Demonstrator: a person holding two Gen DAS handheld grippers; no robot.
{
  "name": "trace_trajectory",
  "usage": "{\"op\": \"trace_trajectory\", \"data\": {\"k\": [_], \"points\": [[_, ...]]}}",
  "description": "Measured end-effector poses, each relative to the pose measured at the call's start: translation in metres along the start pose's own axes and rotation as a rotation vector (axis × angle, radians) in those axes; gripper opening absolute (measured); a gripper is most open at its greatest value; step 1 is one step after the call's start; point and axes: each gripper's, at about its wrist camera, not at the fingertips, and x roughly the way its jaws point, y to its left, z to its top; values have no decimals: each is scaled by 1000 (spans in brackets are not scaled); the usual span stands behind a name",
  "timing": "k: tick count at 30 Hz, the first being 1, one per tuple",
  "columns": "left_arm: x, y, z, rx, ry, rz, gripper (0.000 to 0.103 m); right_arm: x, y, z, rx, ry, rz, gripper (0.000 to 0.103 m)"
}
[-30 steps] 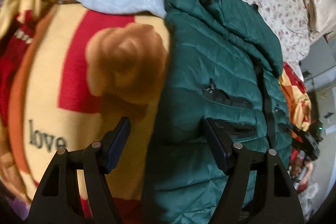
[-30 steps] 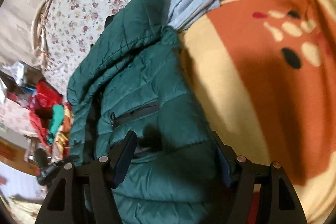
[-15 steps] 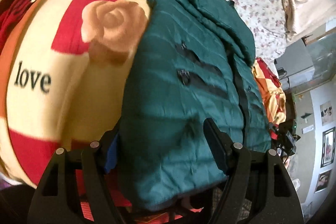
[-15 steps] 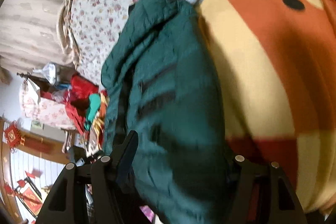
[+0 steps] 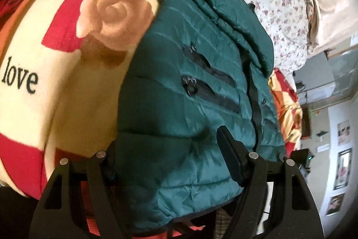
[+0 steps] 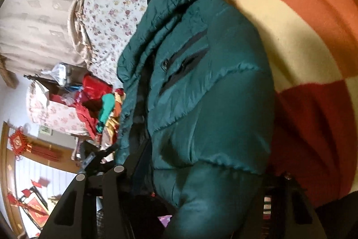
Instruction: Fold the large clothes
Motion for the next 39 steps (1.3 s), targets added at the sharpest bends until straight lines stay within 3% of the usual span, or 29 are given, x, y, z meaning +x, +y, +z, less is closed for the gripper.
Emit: {"op": "trace_trajectory", "data": {"k": [1,3,5,7,9,10,17,31,39], "points": [[1,-4,-6,16,0,21,72,1,1,-2,-2,-3,-11,53],[2,-11,-17,45,-12,70,70,0,-1,-5,9,-17,-29,41],[5,-20,-25,71,-23,170,56,-2,-6,-7,35,-34,-42,32],[5,-27,-27,83,-31,251,32,-3,-9,-9,58,-49,-51,27],[-2,-33,-25,82,-46,283,17,-5,-4,-9,56,-59,-72,21],[-7,-37,-24,85,-50,284,15,-7,0,-9,48,-65,-79,20],[-61,-56,-29,93,-120,219,13,-37,46,-11,-65,-101,-63,15],[-117,-44,-97,66,-71,132,13,-87,84,-76,-174,-58,-43,14],[-119,-58,-61,45,-103,115,13,-72,110,-39,-189,-88,-30,14]]}}
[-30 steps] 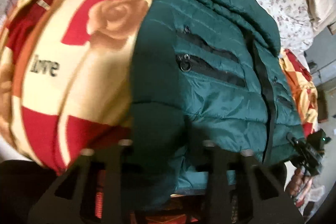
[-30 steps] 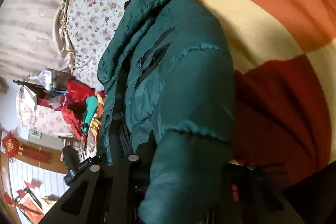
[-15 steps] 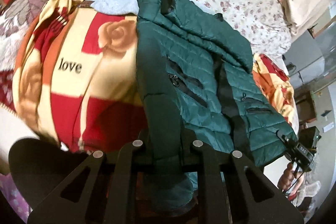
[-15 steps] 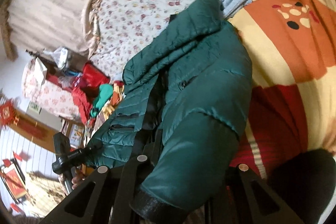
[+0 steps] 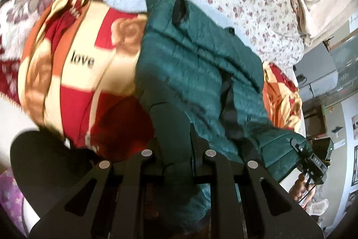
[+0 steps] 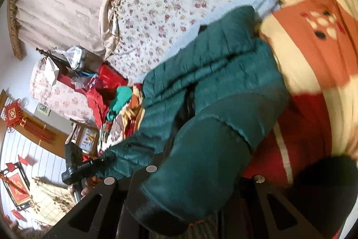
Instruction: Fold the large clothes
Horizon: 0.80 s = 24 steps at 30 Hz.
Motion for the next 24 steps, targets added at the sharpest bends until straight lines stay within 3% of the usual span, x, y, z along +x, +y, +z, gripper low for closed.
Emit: {"op": "trace_trajectory", "data": {"k": [10,17,24], "points": [[19,-29,104,3,-111,71,14,38,8,106,7,-105,-50,14],[69,-48,179,55,-132,217,14,86,-8,178,39,-135,-143,14],[130,-38,237,15,-105,270,14,150,-33,233,57,-114,-257,14]]}}
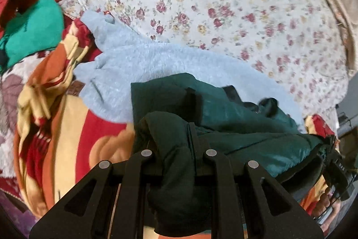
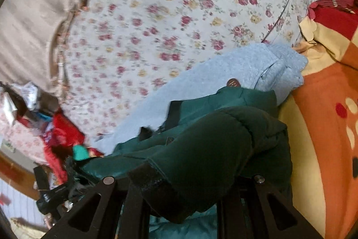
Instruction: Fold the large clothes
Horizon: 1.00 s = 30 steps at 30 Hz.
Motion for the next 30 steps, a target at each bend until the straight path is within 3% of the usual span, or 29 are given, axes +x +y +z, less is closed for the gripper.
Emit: {"op": "trace_trajectory", "data": {"k": [5,10,13,16,17,18,20,22,25,28,30], "points": [[43,-6,8,35,16,63,17,45,-12,9,-12,40,-94,14],[55,-6,6,52,1,57,20,62,-26,4,9,46,-97,17],[39,4,11,15,-5,-54,26,53,-23,4,-11,30,-85,26],[21,21,16,-89,-7,-209,38,35,-13,2,-37,-14,-63,38],[15,27,17,-130,-4,-267,40,29,-11,1,-45,-28,-54,48],[10,35,19,-179,-1,-323,47,24,-8,1,-52,-45,-44,72],[1,41,22,-245,-10,-376,59,12,-1,0,-75,-93,-44,103],[-12,45,23,-281,-43,-408,67,-2,10,-2,-126,-150,-77,103],[-29,42,26,-281,-76,-446,68,-16,27,-3,-181,-170,-95,103],[-38,27,23,-213,-75,-396,68,-20,42,-10,-237,-167,-102,103],[-36,10,18,-136,-70,-321,68,-15,49,-15,-254,-141,-109,103]]}}
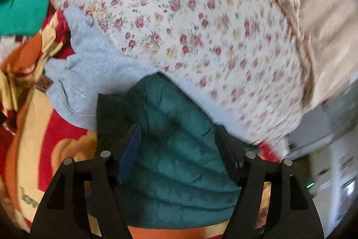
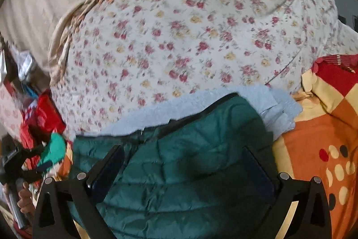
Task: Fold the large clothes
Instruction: 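Grasp the jacket hem with both tools and lift it toward the collar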
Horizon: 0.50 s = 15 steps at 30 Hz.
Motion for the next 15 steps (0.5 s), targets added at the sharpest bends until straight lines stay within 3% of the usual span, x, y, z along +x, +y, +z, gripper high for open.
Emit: {"op": "trace_trajectory", "data": {"k": [2,8,15], "points": [[14,-17,-13,92,11,96,68,10,7,-6,-13,44,8,99],[67,-44,-50,298,43,296,69,46,26,-20,-83,139,10,65],[121,-35,-53,406,42,466,69,96,34,-28,-141,188,-66,65]]}}
